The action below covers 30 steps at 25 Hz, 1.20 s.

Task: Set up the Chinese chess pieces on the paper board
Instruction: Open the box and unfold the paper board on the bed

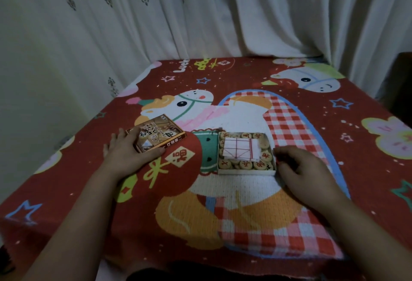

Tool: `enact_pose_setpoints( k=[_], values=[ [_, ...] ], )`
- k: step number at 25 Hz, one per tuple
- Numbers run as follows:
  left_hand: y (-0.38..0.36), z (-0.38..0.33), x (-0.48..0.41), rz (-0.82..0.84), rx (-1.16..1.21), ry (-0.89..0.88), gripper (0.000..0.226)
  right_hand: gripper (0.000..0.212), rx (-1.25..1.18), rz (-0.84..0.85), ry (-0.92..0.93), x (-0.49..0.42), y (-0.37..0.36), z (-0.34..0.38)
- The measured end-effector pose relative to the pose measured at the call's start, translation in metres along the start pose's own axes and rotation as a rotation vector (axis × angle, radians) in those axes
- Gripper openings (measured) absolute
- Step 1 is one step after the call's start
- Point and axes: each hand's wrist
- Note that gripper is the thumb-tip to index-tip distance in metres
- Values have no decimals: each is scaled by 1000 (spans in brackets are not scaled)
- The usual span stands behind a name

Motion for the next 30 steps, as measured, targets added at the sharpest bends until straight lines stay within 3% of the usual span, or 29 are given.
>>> enact_pose_setpoints(
  k=[2, 6, 9, 12, 17, 25, 30],
  values=[
    [3, -7, 4, -101, 27, -36, 121, 37, -4, -9, 4, -1, 0, 0],
    [9, -53, 20, -282, 229, -312, 70, 35, -10, -16, 12, 0, -1, 0],
    [7, -102, 42, -112, 292, -518, 45, 35, -16, -13, 13, 0, 0, 0],
    [-9, -135, 47, 52, 247, -720, 44, 34, -19, -18, 18, 0, 0, -2],
    [-27, -158, 32, 219, 250, -571, 49, 32, -55, 14, 62, 0, 1, 0],
    [-28, -143, 41, 149, 456, -603, 34, 24, -203, -44, 6, 4, 2, 3],
    [-26, -135, 46, 279, 388, -746, 72, 22, -234, -67, 1, 4, 3, 4]
  ],
)
Point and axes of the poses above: each hand's wrist, its own x-axis away from the middle knuckle, its own y-axis out of the back of the hand, z = x × y, and after that the axes turned 9 degrees about -x, right-handed
